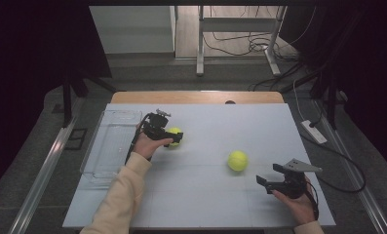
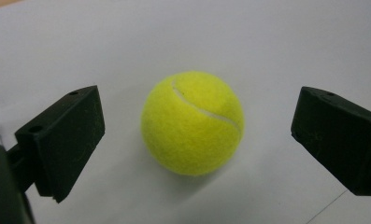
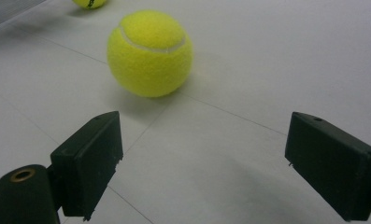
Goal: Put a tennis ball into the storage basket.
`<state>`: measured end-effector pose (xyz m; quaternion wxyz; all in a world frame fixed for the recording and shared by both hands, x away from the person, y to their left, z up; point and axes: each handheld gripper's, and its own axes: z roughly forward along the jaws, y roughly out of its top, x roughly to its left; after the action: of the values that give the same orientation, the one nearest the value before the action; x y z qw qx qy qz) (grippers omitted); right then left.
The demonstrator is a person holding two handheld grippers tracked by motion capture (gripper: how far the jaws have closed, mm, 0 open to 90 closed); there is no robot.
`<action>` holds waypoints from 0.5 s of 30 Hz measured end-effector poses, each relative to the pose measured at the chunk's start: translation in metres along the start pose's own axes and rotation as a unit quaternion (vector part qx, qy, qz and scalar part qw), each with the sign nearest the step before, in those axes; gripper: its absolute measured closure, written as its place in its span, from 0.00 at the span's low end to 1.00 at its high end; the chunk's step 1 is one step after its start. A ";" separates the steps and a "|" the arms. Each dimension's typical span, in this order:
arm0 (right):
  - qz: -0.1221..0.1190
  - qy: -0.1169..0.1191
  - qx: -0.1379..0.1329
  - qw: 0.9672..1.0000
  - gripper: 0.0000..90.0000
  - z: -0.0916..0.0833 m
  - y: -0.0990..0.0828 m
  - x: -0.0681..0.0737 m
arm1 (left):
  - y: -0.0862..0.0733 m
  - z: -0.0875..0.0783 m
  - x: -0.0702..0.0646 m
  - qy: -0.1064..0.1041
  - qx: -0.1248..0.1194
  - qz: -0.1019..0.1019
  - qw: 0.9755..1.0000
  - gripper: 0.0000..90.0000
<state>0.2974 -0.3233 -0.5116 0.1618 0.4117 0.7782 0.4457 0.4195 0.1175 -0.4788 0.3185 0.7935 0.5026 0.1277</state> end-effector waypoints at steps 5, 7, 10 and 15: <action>-0.002 -0.001 0.001 1.000 0.13 0.000 0.000 0.000 | 0.001 0.010 0.000 0.005 0.015 -0.001 1.000 0.04; -0.001 -0.001 0.001 1.000 0.13 0.000 -0.001 0.000 | 0.002 0.013 -0.001 0.007 0.020 0.001 1.000 0.04; -0.002 -0.002 0.001 1.000 0.13 0.000 -0.001 0.000 | 0.003 0.017 -0.001 0.008 0.025 0.003 1.000 0.04; -0.003 -0.002 0.002 1.000 0.13 0.000 -0.001 0.000 | 0.004 0.022 -0.002 0.009 0.031 -0.001 0.999 0.05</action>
<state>0.2969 -0.3236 -0.5123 0.1640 0.4107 0.7800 0.4428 0.4328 0.1061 -0.4932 0.2889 0.8016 0.5097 0.1191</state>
